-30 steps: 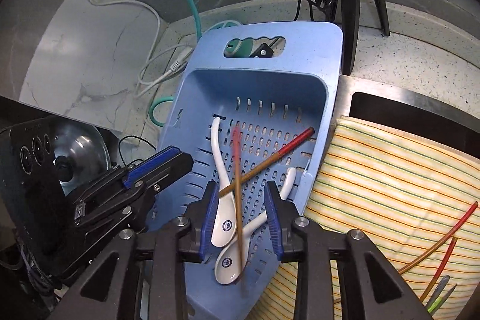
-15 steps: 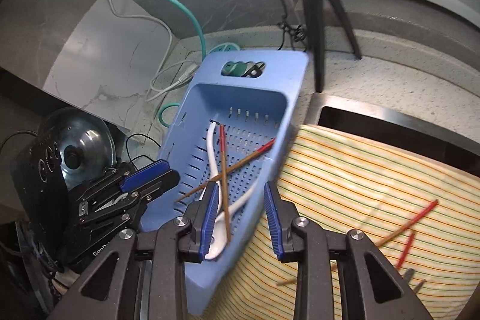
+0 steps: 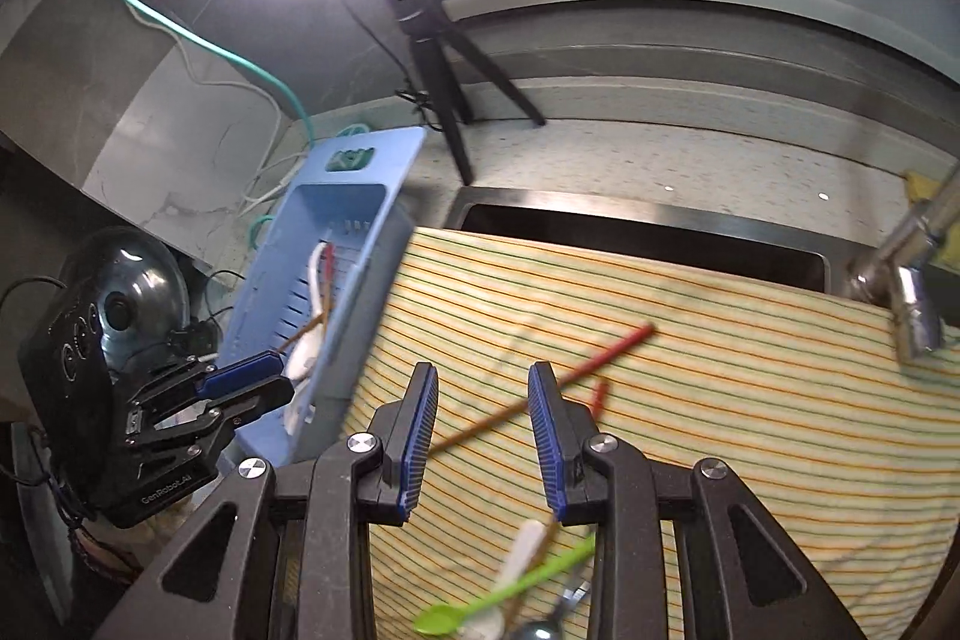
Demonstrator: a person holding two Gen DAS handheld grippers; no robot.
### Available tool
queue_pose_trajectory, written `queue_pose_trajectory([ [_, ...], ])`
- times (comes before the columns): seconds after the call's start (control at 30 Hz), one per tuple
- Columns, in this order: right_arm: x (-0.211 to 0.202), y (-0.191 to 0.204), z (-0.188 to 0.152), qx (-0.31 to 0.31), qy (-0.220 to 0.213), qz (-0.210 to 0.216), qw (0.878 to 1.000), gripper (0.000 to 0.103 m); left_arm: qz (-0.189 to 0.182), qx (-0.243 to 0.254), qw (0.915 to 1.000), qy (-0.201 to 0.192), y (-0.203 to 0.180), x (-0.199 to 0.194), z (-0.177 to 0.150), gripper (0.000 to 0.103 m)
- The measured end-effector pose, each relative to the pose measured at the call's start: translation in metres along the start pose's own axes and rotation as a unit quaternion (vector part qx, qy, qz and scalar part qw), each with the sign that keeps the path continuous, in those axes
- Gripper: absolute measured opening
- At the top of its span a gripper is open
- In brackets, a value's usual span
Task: Organize utensils
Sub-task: 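Withdraw both grippers from the basket back over the cloth, then grasp a remaining red-tipped chopstick with the left gripper while the right grasps another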
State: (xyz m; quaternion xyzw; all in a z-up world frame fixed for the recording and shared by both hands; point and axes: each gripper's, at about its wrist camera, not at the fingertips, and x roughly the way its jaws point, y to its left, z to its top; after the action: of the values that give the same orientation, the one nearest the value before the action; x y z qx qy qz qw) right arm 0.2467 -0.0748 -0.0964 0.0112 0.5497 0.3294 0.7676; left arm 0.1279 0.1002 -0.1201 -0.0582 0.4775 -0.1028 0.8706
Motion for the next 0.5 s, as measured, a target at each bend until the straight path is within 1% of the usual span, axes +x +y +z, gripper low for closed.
queue_pose_trajectory([
  [0.23,0.011,-0.028,-0.025,0.036,0.043,0.008,0.998,0.028,-0.012,0.034,0.9988,0.035,-0.032,0.033,0.001,0.02],
  [0.33,0.026,-0.037,-0.037,0.059,0.065,0.012,0.996,0.022,-0.01,0.051,0.9973,0.051,-0.042,0.048,0.004,0.02],
  [0.5,0.048,-0.042,-0.05,0.084,0.088,0.014,0.992,0.019,-0.004,0.078,0.9941,0.076,-0.056,0.072,0.008,0.02],
])
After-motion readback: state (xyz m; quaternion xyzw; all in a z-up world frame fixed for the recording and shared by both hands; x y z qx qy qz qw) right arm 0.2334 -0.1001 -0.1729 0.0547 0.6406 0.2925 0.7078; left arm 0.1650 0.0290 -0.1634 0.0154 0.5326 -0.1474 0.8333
